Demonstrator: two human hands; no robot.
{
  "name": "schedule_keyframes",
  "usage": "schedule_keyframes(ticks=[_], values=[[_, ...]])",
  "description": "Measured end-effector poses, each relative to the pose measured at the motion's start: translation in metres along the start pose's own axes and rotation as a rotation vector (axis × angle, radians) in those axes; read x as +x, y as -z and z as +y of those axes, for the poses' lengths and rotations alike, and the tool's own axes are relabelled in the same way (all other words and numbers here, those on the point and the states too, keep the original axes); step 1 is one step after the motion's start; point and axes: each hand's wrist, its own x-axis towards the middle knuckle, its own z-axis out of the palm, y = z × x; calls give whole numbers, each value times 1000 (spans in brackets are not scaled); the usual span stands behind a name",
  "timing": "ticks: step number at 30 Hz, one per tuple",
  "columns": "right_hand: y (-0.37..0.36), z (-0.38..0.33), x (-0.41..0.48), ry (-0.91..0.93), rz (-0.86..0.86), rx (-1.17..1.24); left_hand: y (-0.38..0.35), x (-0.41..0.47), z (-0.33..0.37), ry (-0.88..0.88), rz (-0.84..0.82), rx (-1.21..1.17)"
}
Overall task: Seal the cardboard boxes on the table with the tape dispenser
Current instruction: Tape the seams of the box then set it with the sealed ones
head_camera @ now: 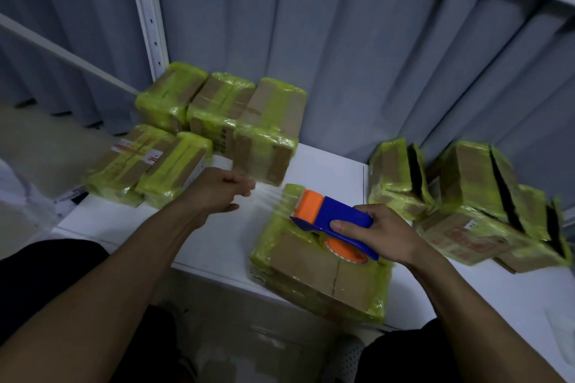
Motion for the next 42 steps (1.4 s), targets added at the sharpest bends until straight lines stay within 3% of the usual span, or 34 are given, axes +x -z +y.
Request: schedule_keyframes(ticks=[11,15,24,29,33,37,40,42], values=[[-3,-30,6,-86,1,-250,3,7,-25,135,48,-81],[1,-33,10,-123,25,-242,3,7,-25,133,55,-135],[-15,-41,23,-175,-61,-400,-13,14,-61,342,3,-74],[-21,-38,31,-199,-97,-398,-35,12,-84,428,-136,54],[-22,-34,33,-218,-86,-381,-51,9,-89,366,-195,69],[-24,-32,32,-217,-72,-384,-50,9,-90,253,-108,129],[-24,-32,30,-198,-44,-408,-42,10,-82,175,42,35],[-24,-32,29,-185,-21,-424,-41,9,-73,163,2,-50]])
